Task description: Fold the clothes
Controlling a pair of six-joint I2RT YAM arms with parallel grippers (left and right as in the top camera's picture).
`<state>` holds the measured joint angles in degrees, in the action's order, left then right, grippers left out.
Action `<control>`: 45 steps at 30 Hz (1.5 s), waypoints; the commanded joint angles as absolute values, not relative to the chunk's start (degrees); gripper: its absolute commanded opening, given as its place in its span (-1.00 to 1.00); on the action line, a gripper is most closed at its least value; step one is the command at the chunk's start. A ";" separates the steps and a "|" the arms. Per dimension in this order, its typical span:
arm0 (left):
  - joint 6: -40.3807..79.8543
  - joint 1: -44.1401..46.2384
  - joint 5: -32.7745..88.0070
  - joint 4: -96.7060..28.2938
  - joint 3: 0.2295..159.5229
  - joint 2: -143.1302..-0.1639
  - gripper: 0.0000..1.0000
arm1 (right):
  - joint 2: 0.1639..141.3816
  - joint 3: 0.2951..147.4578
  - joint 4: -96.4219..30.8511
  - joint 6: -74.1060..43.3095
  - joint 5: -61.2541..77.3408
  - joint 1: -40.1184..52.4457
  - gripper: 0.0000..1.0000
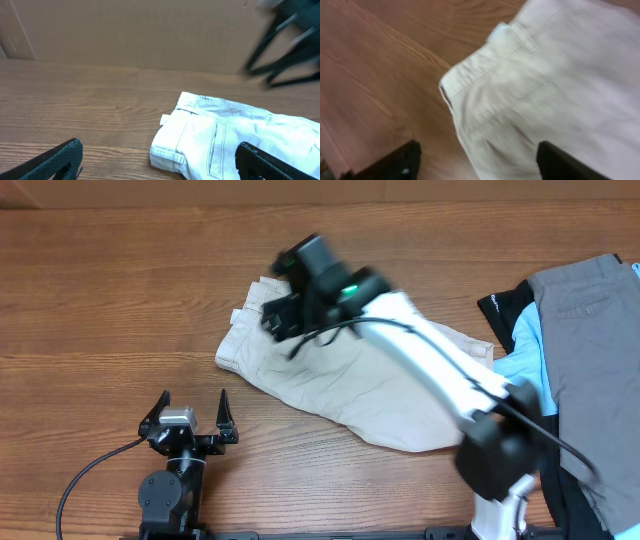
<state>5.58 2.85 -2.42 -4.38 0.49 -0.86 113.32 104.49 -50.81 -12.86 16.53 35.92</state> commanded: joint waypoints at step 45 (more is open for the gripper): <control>4.69 2.48 -2.98 -4.19 0.30 -0.32 1.00 | 84.62 68.66 -72.77 -16.82 -3.38 3.25 1.00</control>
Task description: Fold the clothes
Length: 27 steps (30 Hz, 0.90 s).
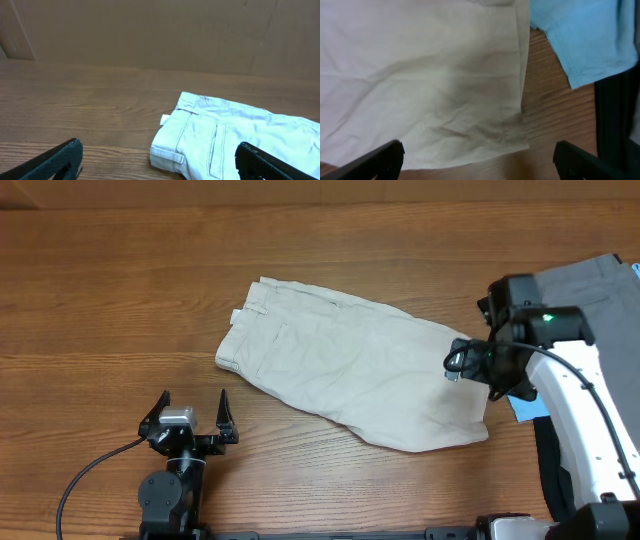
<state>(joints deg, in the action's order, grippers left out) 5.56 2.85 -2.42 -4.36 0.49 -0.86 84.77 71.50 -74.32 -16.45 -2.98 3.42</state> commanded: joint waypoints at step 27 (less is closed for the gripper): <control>4.69 2.48 -2.96 -4.19 0.30 -0.32 1.00 | 84.79 65.52 -64.71 -18.72 1.08 3.25 1.00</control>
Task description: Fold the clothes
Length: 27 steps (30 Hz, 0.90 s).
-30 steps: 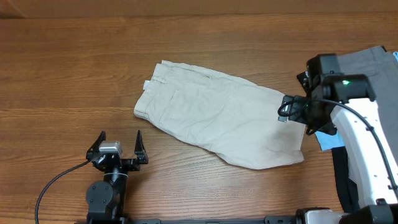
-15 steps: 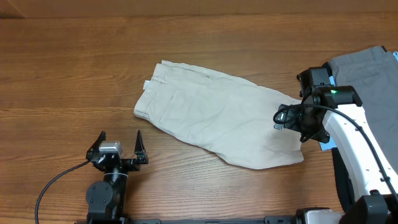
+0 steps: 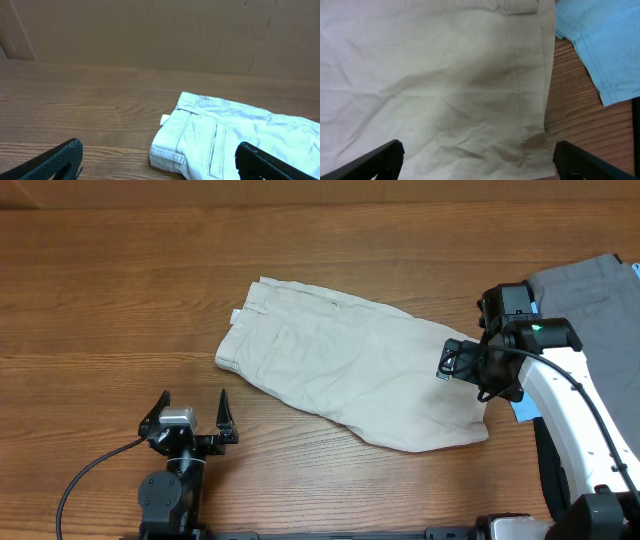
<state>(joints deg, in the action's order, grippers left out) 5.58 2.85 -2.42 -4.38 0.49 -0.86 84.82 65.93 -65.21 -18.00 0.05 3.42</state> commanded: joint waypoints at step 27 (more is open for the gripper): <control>4.69 2.50 -2.98 -4.19 0.30 -0.49 1.00 | 91.18 48.77 -37.87 -25.80 -0.64 3.25 -0.89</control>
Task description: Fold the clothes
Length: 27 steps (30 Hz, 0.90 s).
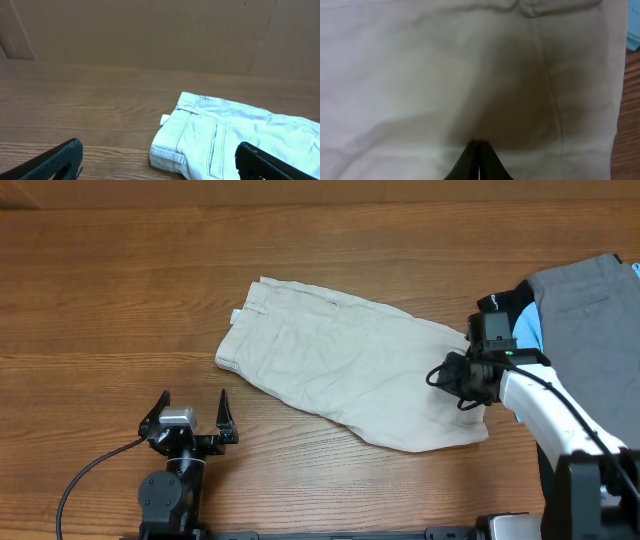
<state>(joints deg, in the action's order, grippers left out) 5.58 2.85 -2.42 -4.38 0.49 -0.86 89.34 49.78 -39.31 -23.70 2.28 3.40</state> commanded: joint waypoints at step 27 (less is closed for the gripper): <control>4.69 2.50 -2.96 -4.19 0.30 -0.49 1.00 | 102.48 72.47 -45.01 -23.75 0.05 3.14 -0.46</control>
<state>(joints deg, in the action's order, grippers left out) 5.56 2.85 -2.42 -4.40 0.49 -0.86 104.14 62.52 -38.72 -24.64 0.62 3.40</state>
